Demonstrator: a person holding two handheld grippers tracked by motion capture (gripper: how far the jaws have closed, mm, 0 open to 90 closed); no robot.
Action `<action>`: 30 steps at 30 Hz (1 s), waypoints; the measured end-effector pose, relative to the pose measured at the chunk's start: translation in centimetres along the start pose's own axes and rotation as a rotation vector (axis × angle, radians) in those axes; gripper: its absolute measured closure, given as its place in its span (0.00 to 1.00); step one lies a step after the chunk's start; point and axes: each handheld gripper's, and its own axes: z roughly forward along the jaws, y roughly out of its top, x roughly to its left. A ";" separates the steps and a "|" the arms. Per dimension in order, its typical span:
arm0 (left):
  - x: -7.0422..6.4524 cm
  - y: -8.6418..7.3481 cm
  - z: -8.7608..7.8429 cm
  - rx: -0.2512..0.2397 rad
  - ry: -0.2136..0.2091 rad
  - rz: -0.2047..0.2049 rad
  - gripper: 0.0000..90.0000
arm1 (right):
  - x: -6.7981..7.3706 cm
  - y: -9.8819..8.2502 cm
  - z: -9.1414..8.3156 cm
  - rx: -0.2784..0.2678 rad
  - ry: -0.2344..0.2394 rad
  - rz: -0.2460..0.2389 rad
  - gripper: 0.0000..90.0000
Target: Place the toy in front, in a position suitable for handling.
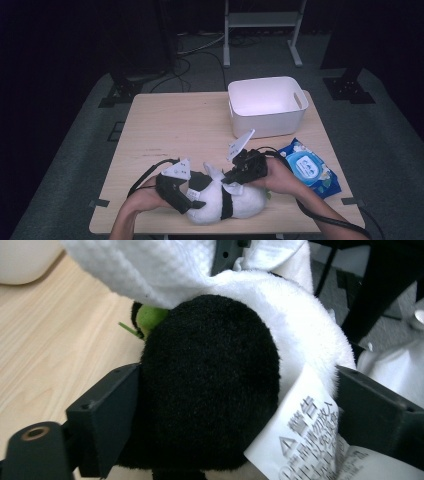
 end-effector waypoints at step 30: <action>2.8 2.4 -0.1 -0.034 -0.010 -0.030 0.27 | -0.2 -2.4 -1.4 -0.025 0.031 0.039 0.93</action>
